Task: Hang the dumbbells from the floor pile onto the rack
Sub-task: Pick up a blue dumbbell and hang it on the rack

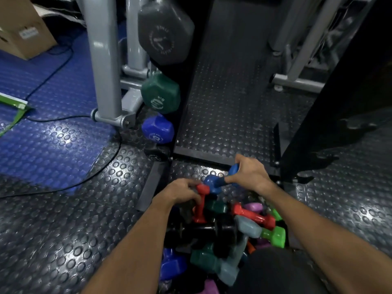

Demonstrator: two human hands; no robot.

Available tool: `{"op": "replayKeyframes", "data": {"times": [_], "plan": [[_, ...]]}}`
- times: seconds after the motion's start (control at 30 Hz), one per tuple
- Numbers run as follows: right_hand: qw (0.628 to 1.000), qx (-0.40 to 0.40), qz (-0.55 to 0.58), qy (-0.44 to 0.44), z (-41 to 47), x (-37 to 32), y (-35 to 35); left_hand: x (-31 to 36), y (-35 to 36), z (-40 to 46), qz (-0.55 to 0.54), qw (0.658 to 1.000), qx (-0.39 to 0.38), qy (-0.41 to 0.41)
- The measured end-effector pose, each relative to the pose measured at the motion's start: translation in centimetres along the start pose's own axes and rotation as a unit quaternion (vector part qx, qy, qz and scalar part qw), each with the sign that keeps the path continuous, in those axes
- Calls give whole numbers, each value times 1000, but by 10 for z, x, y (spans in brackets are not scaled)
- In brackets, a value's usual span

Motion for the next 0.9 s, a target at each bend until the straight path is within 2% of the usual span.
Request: {"op": "replayKeyframes", "data": {"times": [0.1,0.2,0.27,0.37,0.43,0.63,0.77,0.9], "plan": [[999,33,-32,-8,0,7,-30,-1,3,-3,40,999,-3,-11],[997,57,-40,-11,1,9,-61,-1,9,0,99,995,32,5],[997,69,-16,-13,-1,10,-76,9,10,-8,-24,996,69,43],[998,65,19,-11,-6,7,-96,38,0,-30,-208,965,136,78],[997,45,61,-22,-9,0,-109,59,-4,-40,-290,944,121,97],[980,18,152,-128,-25,-62,-174,100,-39,-70,-382,907,81,158],[975,23,153,-157,-41,-98,-215,113,-57,-94,-479,861,24,172],[969,47,173,-171,-58,-118,-252,131,-72,-123,-497,834,34,237]]}}
Point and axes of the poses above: each hand's wrist, its own z-axis towards the middle knuckle, its own y-axis out of the palm, x = y × z, the point moved 1 cm from there along z, towards the middle knuckle, and after that the axes turned 3 degrees about -z, right-handed, at the moved point
